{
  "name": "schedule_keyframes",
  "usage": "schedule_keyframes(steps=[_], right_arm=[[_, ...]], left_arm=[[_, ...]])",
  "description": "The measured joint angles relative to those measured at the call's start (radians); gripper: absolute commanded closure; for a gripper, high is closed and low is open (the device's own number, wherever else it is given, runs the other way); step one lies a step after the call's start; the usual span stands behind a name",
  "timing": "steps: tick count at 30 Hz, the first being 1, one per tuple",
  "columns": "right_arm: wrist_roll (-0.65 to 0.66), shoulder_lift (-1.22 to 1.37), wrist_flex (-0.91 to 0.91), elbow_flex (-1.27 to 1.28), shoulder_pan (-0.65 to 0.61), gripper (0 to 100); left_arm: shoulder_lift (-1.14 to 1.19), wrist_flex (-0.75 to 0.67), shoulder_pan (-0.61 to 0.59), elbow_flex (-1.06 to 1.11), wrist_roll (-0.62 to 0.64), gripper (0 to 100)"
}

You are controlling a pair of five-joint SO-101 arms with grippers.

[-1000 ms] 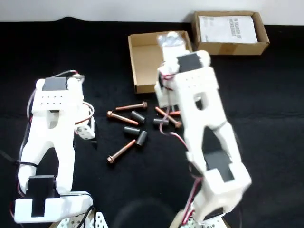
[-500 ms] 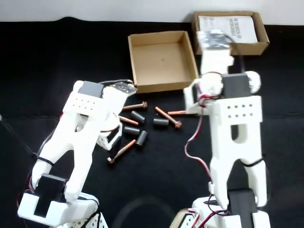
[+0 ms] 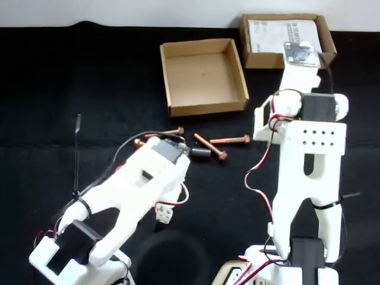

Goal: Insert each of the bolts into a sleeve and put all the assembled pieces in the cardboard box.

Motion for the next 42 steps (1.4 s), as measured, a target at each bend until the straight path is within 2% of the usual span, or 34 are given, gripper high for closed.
schedule_keyframes(steps=[3, 6, 9, 12, 17, 22, 26, 30, 42], right_arm=[[0.0, 0.0, 0.0, 0.017, -0.006, 99.1], [0.0, 0.0, 0.0, 0.025, -0.008, 99.1], [0.0, -0.002, -0.003, 0.023, -0.008, 99.1], [0.0, -0.002, -0.012, 0.023, -0.008, 99.1], [0.0, -0.002, -0.015, 0.023, -0.008, 99.1], [0.0, -0.002, -0.028, 0.023, -0.008, 99.1], [0.0, -0.002, -0.043, 0.032, -0.008, 99.1], [0.0, -0.002, -0.06, 0.074, -0.008, 99.1], [0.0, -0.002, -0.072, 0.106, -0.008, 99.1]], left_arm=[[0.0, -0.069, -0.035, 0.005, 0.041, 99], [0.0, -0.15, -0.129, 0.008, 0.091, 99], [0.0, -0.232, -0.219, 0.008, 0.106, 99], [0.0, -0.284, -0.256, 0.008, 0.107, 99], [0.0, -0.285, -0.247, 0.009, 0.107, 99], [0.0, -0.147, -0.163, 0.009, 0.107, 99], [0.0, -0.107, -0.152, 0.009, 0.107, 99], [0.0, -0.11, -0.146, 0.009, 0.107, 99], [0.0, -0.238, -0.135, 0.069, 0.107, 99]])
